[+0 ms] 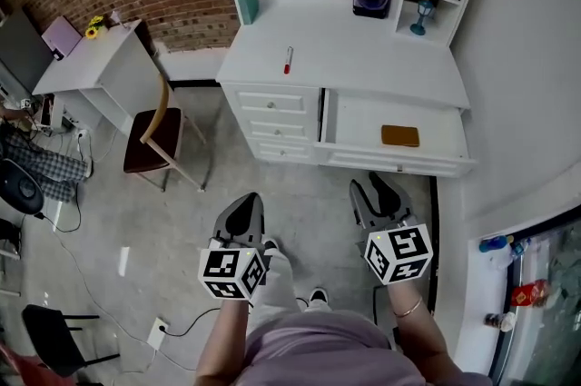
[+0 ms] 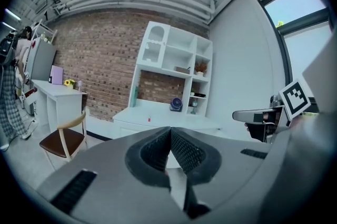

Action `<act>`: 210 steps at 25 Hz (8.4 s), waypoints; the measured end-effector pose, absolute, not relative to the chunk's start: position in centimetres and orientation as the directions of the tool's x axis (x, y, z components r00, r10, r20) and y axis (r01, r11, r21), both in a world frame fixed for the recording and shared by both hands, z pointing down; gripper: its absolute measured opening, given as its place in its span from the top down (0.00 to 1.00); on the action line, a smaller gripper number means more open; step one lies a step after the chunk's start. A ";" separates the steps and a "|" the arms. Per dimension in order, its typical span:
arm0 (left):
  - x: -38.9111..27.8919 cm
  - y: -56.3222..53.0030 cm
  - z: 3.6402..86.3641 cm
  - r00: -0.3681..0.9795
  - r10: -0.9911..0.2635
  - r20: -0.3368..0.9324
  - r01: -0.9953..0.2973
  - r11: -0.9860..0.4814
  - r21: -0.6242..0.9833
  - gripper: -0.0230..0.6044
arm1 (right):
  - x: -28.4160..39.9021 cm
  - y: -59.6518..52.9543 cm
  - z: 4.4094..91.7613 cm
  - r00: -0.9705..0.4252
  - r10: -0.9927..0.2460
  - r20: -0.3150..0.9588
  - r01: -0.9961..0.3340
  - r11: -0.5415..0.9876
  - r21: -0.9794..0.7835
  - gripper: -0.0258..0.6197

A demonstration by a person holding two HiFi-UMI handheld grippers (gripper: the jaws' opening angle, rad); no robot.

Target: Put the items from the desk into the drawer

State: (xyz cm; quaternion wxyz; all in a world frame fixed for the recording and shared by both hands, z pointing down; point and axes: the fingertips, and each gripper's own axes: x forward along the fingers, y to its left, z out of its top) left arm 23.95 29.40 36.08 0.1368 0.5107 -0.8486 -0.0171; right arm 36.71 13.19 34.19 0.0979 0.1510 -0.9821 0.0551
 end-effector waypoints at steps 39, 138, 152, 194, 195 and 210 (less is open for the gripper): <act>-12.3 17.0 37.8 -0.335 -0.919 0.210 -0.905 0.375 0.201 0.96 | 1.4 0.8 36.1 -0.865 -0.406 0.295 -0.435 0.900 -0.037 0.72; -33.6 -2.1 44.1 -0.002 -0.947 0.322 -0.956 0.096 0.277 0.96 | -15.7 -12.5 54.1 -0.530 -0.479 0.700 -0.704 0.709 -0.048 0.85; -29.4 -4.6 43.0 0.131 -0.946 0.295 -0.961 -0.048 0.272 0.96 | -10.0 -12.5 46.6 -0.530 -0.634 0.563 -0.814 0.566 -0.130 0.85; -14.5 -10.4 42.1 0.480 -0.833 0.277 -0.871 -0.413 0.266 0.96 | 13.6 -9.3 47.8 -0.048 -0.827 0.560 -0.976 -0.079 -0.202 0.85; -13.9 -10.6 42.0 0.485 -0.830 0.275 -0.869 -0.420 0.263 0.96 | 14.0 -9.3 48.0 -0.045 -0.825 0.563 -0.975 -0.085 -0.203 0.85; -6.8 -13.2 41.4 0.530 -0.799 0.282 -0.846 -0.479 0.232 0.96 | 18.7 -11.5 51.7 -0.035 -0.780 0.625 -0.975 -0.110 -0.192 0.85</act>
